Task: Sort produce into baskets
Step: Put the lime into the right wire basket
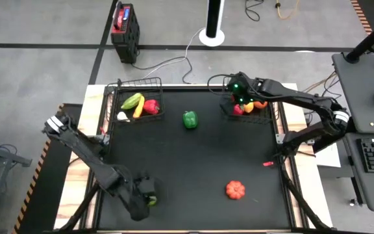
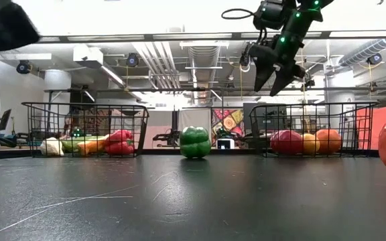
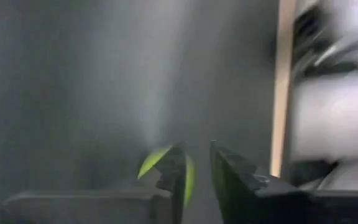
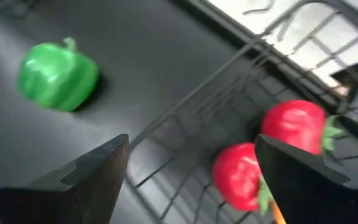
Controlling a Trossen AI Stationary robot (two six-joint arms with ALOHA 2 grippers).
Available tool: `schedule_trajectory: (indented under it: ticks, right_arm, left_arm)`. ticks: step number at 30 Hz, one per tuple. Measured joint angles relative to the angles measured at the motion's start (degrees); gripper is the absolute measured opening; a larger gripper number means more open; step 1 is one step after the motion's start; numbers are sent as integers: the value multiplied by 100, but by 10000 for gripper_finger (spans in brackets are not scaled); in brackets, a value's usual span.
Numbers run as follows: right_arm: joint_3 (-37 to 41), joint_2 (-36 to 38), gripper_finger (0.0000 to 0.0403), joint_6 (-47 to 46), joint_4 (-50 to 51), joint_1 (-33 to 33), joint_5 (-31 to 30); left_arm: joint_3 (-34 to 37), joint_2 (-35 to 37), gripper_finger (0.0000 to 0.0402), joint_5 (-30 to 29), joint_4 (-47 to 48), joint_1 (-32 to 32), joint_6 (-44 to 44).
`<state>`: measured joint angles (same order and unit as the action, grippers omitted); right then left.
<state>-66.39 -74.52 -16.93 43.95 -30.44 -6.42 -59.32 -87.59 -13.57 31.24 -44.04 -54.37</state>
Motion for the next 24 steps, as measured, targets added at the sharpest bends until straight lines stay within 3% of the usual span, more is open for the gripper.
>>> schedule_trajectory:
  ticks: [4,9,13,24]
  right_arm:
    - [2,26,337,43,4,49,374]
    - [2,24,332,50,6,97,390]
    - [2,24,333,50,11,97,390]
    - [2,24,334,48,28,97,390]
  left_arm:
    - [-611,-622,111,264,1229,-209,-491]
    - [-950,-982,191,93,1360,-334,-490]
    - [-817,-993,237,-206,1384,-336,-474]
    - [-189,-1005,258,-244,718,-340,-377]
